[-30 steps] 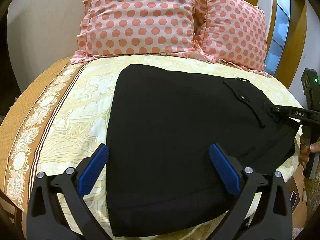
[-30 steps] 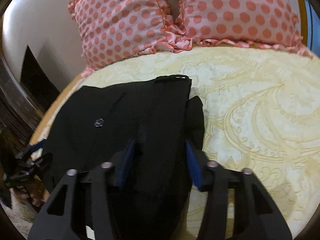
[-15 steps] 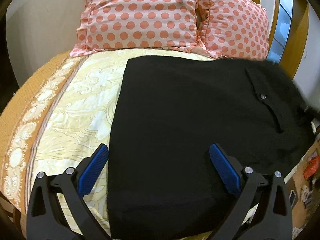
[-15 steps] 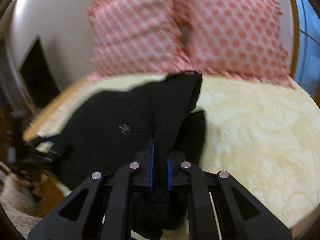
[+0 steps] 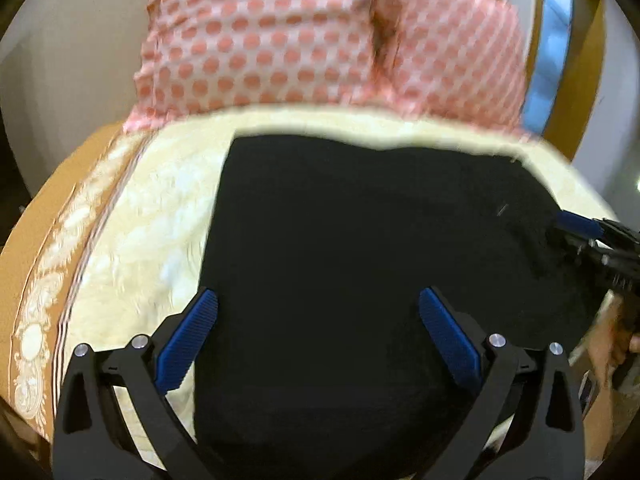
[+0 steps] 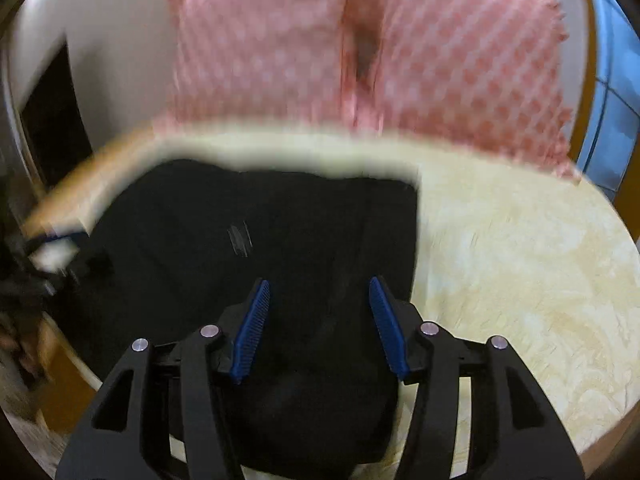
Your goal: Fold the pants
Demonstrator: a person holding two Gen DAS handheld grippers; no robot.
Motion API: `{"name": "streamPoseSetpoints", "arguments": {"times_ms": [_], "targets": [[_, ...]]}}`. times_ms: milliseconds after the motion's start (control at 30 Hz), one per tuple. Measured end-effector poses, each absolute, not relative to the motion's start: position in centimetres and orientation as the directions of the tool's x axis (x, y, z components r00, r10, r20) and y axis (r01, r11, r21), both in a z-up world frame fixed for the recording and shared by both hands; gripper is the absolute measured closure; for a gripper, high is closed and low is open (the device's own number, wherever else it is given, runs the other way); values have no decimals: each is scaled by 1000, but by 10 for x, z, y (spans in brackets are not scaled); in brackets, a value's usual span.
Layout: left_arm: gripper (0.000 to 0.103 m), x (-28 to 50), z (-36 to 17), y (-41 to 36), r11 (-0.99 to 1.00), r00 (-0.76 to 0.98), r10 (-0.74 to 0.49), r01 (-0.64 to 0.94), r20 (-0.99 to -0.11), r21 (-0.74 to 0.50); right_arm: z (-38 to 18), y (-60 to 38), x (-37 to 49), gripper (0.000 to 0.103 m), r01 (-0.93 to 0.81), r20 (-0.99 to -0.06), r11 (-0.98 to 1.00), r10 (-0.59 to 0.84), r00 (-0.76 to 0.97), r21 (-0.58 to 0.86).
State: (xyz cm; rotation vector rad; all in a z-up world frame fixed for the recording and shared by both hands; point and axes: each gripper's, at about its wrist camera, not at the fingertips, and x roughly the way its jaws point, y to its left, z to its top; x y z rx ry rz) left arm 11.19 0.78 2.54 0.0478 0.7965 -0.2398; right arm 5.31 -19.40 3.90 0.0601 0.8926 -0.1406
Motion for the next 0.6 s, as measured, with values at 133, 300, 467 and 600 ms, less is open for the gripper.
{"name": "streamPoseSetpoints", "arguments": {"times_ms": [133, 300, 467, 600], "targets": [[2, 109, 21, 15, 971, 672, -208, 231, -711, -66, 58, -236, 45, 38, 229, -719, 939, 27, 694, 256], [2, 111, 18, 30, 975, 669, -215, 191, -712, -115, 49, -290, 67, 31, 323, -735, 858, 90, 672, 400], [2, 109, 19, 31, 975, 668, -216, 191, -712, -116, 26, -292, 78, 36, 292, -751, 837, 194, 632, 462], [2, 108, 19, 31, 975, 669, -215, 192, -711, -114, 27, -279, 74, 46, 245, -750, 872, 186, 635, 424]]}}
